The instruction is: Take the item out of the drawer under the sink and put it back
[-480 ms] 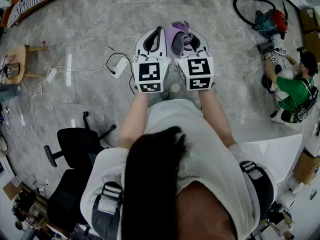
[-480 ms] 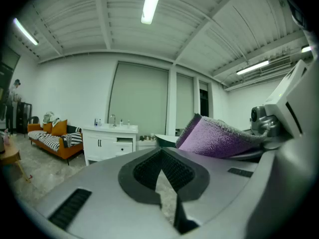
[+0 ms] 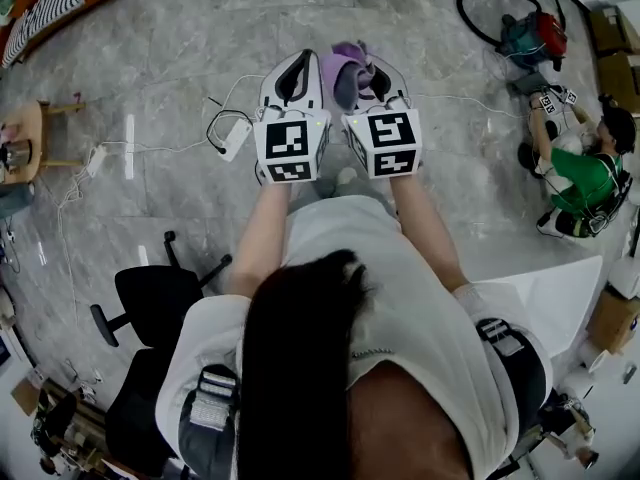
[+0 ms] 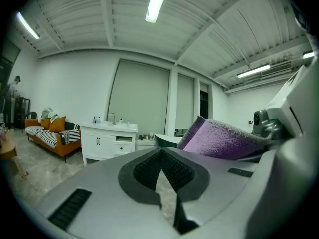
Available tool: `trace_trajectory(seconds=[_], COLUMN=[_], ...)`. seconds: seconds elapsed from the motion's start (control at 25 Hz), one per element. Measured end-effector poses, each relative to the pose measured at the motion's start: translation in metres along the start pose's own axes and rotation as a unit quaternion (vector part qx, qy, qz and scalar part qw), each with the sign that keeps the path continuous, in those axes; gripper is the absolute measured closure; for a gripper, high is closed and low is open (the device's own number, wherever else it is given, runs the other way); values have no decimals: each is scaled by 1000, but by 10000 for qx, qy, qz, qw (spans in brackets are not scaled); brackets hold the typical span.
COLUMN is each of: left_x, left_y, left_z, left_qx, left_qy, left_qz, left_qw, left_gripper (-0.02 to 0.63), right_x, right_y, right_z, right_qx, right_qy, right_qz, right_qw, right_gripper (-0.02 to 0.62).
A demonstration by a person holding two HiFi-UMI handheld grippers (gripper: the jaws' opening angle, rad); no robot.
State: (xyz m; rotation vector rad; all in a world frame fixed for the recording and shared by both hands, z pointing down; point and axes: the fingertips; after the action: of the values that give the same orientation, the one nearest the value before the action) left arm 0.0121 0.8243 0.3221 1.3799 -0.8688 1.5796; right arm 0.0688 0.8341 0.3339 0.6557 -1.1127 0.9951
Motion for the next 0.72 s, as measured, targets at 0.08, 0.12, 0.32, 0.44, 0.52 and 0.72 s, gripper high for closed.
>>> trace_trajectory(seconds=[0.08, 0.12, 0.32, 0.44, 0.52, 0.72], left_x=[-2, -2, 4, 7, 5, 2], left_y=[7, 10, 26, 32, 35, 46], left_z=[3, 5, 11, 13, 15, 22], left_qx=[23, 41, 100, 111, 123, 11], left_qy=[-5, -7, 103, 174, 202, 302], left_qz=[-66, -86, -148, -197, -215, -221], left_qw=[10000, 10000, 9998, 9996, 9995, 9993], left_gripper=[601, 601, 601, 601, 601, 601], right_x=[0, -1, -7, -10, -11, -18], right_y=[-1, -2, 0, -1, -2, -2], right_z=[6, 8, 19, 24, 26, 35], right_qx=[93, 128, 232, 281, 301, 258], right_qy=[53, 53, -57, -107, -98, -146], right_qz=[51, 89, 276, 362, 408, 423], right_qw=[9999, 9999, 9993, 9989, 9987, 9987], right_gripper=[463, 463, 463, 463, 463, 463])
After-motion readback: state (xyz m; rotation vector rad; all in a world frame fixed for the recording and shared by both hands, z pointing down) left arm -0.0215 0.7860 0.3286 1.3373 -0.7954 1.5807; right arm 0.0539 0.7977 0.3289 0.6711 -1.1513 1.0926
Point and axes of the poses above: the fingertips, and each gripper's own axes: z forward along the fingers, y to its left, x out of its underside, and after that the axes turned 4 degrees about z, right-handed
